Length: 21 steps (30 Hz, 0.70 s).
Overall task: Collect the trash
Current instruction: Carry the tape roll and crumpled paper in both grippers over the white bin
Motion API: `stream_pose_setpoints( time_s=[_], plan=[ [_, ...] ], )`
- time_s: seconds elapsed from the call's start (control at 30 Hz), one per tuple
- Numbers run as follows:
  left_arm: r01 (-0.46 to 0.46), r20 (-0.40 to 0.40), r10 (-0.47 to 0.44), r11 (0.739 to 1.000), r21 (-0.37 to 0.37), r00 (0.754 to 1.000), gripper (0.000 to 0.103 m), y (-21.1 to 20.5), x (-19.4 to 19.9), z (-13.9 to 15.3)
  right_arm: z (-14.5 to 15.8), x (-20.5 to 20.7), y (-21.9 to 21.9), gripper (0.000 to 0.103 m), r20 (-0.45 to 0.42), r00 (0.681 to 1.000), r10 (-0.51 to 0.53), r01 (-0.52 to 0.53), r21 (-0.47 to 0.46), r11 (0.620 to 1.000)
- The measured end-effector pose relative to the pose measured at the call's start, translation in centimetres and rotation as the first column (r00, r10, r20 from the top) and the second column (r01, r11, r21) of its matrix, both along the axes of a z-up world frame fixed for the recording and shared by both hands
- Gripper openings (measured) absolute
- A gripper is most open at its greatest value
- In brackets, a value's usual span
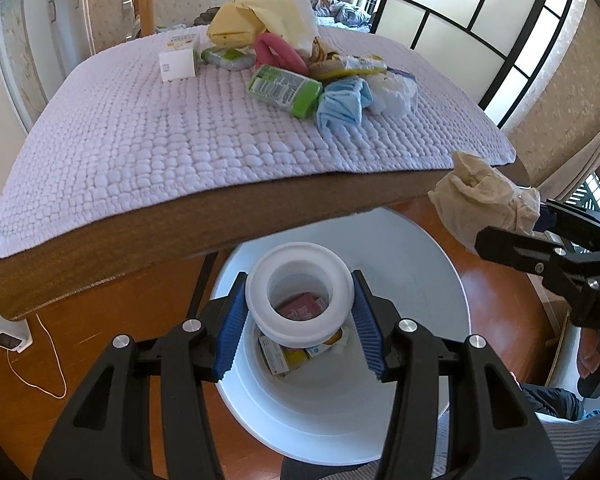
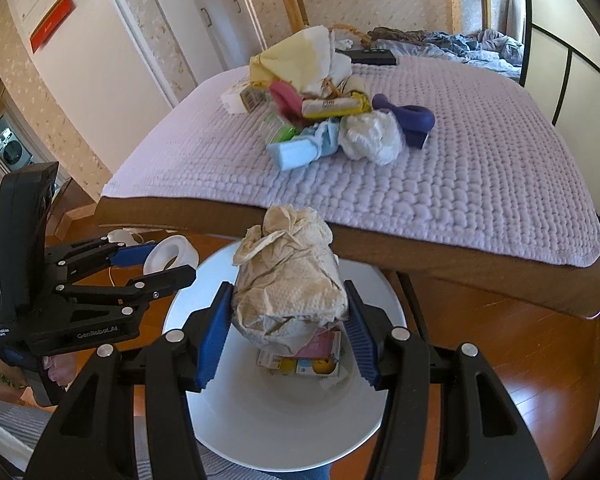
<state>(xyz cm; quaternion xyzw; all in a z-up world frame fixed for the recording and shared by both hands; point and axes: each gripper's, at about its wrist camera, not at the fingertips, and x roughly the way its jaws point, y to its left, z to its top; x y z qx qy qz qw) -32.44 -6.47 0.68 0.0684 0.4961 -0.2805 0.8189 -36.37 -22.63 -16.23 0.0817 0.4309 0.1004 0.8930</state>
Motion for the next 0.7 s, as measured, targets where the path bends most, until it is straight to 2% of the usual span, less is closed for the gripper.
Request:
stream_pose_setpoints(
  time_s=[0.7],
  plan=[
    [0.022, -0.054, -0.019, 0.999, 0.042, 0.998, 0.052, -0.1, -0.9, -2.4, -3.2, 0.0, 0.9, 0.053, -0.092, 0.996, 0.019, -0.019, 0.005, 1.000]
  ],
)
